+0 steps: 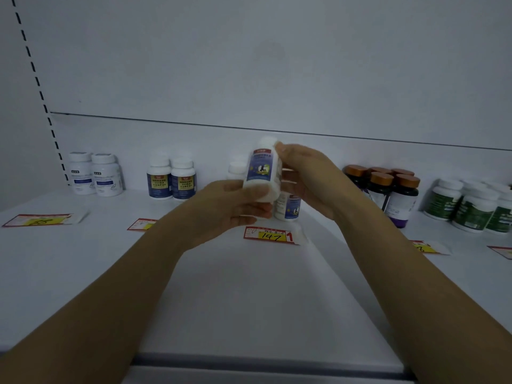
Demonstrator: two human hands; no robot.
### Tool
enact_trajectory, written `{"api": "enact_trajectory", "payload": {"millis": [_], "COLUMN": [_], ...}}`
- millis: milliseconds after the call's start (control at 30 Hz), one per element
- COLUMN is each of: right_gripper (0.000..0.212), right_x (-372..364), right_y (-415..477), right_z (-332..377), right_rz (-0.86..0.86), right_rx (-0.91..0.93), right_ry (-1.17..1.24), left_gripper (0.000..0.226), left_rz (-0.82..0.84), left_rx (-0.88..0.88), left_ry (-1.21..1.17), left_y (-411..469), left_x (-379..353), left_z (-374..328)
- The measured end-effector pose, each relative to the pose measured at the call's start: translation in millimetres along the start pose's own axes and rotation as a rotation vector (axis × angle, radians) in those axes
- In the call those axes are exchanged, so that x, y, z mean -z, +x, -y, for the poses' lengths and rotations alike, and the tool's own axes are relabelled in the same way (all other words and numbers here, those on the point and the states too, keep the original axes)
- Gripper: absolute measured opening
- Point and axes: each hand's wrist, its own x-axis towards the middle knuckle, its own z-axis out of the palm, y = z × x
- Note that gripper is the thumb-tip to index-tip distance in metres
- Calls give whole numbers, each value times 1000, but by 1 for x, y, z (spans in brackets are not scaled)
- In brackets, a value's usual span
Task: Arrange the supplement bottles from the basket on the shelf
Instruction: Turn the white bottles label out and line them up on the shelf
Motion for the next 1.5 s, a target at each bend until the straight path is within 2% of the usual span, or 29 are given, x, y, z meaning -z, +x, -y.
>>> {"api": "enact_trajectory", "payload": {"millis": [67,167,333,467,600,733,800,867,1000,1067,1133,1200,1500], "right_gripper": [25,30,28,30,32,36,35,37,37,38,38,37,39], "right_x": [2,2,-2,-2,-1,-4,-6,-6,-3,-6,-11,-15,-9], "right_y": [-2,-6,-11,-13,-12,-6,3,15,48,66,81,90,106], "right_z": [3,7,8,11,16,48,67,82,101,95,77,55,8], "right_rz": [25,74,1,-16,7,125,162,148,20,-61,-107,-78,31], "right_rx": [112,213,266,256,197,67,49,70,115,140,199,215,2], "right_ry": [2,-34,-308,-391,-633,-919,-957,-971,-936,-1112,-1354,-1439,-1328], "left_gripper": [33,36,38,44,44,37,34,40,89,101,105,110,113], "left_rz": [-45,-176,-257,-260,-273,-328,-370,-386,-204,-128,-86,-46,18], "left_rx": [-103,-204,-279,-283,-277,-320,-323,-283,-1,94,132,149,207], "left_ry": [110,258,372,497,586,690,717,753,1071,1197,1281,1351,1400], "left_y": [1,2,5,7,10,14,16,14,10,8,8,7,11], "left_x": [1,2,2,4,8,13,14,12,5,6,7,7,9], "left_z": [2,6,10,13,21,27,28,28,37,40,42,45,50]}}
